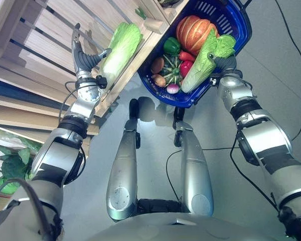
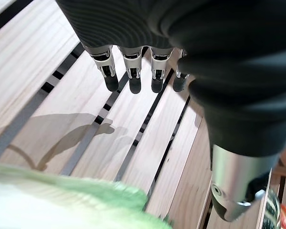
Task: Pick up fruits and vegetables into the basket
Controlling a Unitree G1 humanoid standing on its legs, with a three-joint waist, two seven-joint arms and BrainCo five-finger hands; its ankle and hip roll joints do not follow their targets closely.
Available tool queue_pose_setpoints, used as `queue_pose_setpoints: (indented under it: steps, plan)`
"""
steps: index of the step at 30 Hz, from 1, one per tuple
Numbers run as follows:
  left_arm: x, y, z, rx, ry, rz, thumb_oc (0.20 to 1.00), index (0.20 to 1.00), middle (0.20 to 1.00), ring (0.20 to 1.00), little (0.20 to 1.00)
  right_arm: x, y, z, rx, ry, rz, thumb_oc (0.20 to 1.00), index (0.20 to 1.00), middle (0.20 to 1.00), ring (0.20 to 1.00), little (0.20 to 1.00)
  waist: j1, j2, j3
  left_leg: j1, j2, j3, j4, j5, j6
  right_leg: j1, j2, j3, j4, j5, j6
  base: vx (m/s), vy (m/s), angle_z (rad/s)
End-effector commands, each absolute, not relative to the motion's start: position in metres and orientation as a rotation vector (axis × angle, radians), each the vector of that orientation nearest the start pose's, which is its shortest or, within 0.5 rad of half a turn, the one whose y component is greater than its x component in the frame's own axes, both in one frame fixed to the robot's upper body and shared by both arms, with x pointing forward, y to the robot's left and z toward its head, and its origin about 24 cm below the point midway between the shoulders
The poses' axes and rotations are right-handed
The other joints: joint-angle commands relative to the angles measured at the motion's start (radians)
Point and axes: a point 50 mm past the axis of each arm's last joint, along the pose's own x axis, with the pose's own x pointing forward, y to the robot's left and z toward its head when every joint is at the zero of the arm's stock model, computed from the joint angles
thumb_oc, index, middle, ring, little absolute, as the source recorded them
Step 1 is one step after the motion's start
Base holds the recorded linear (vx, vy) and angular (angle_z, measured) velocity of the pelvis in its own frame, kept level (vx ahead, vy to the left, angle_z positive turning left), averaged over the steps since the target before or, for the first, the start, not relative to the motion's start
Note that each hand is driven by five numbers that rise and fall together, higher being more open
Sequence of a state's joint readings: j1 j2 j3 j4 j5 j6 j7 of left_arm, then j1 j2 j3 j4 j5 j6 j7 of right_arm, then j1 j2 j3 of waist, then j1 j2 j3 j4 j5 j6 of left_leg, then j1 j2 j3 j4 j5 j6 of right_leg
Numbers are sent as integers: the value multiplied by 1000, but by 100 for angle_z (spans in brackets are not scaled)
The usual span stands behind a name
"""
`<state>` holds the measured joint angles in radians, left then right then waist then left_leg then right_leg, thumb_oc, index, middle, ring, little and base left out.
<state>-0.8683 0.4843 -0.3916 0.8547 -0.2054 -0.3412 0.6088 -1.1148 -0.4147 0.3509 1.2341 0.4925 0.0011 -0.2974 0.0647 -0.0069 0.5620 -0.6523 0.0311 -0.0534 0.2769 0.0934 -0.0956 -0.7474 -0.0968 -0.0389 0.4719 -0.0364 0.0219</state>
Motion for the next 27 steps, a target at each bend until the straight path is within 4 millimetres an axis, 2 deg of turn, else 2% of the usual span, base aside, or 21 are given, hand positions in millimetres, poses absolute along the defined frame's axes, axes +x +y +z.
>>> queue_pose_setpoints:
  steps: [1, 2, 3, 4, 16, 23, 27]
  plan:
    - [384, 198, 177, 292, -490, 435, 1000, 1000, 1000, 1000, 1000, 411, -239, 157, -189, 125, -412, 442, 442, 442, 442, 442, -11, 79, -42, -57, -89, -12, 84, -88, 42, 17, 43, -59, -35, -15, 27, 0, 0, 0]
    - [384, 197, 177, 291, -492, 435, 1000, 1000, 1000, 1000, 1000, 410, -241, 156, -192, 131, -419, 686, 686, 686, 686, 686, -10, 82, -42, -60, -89, -12, 82, -87, 42, 13, 42, -59, -34, -16, 27, 0, 0, 0]
    - [384, 197, 177, 290, -493, 435, 1000, 1000, 1000, 1000, 1000, 410, -242, 156, -191, 135, -423, 884, 884, 884, 884, 884, -10, 83, -42, -62, -89, -12, 82, -86, 43, 10, 42, -59, -34, -16, 27, 0, 0, 0]
    - [383, 196, 176, 288, -495, 435, 1000, 1000, 1000, 1000, 1000, 409, -244, 154, -184, 141, -423, 1000, 1000, 1000, 1000, 1000, -9, 86, -42, -63, -90, -13, 79, -85, 42, 8, 42, -59, -34, -16, 28, 0, 0, 0]
    - [382, 195, 173, 286, -492, 438, 1000, 1000, 1000, 1000, 1000, 408, -250, 158, -191, 127, -442, 1000, 1000, 1000, 1000, 1000, -12, 86, -42, -66, -87, -14, 70, -81, 42, 2, 46, -55, -41, -10, 29, 0, 0, 0]
    - [383, 195, 170, 353, -478, 422, 1000, 1000, 1000, 1000, 1000, 410, -250, 171, -211, 38, -463, 1000, 1000, 1000, 1000, 1000, -17, 82, -42, -59, -84, -9, 58, -75, 40, 10, 49, -53, -56, -4, 31, 0, 0, 0]
    - [383, 197, 169, 422, -469, 423, 1000, 1000, 1000, 1000, 1000, 410, -247, 182, -199, -69, -474, 1000, 1000, 1000, 1000, 1000, -25, 81, -42, -57, -82, -6, 51, -73, 39, 10, 53, -48, -60, 0, 33, 0, 0, 0]
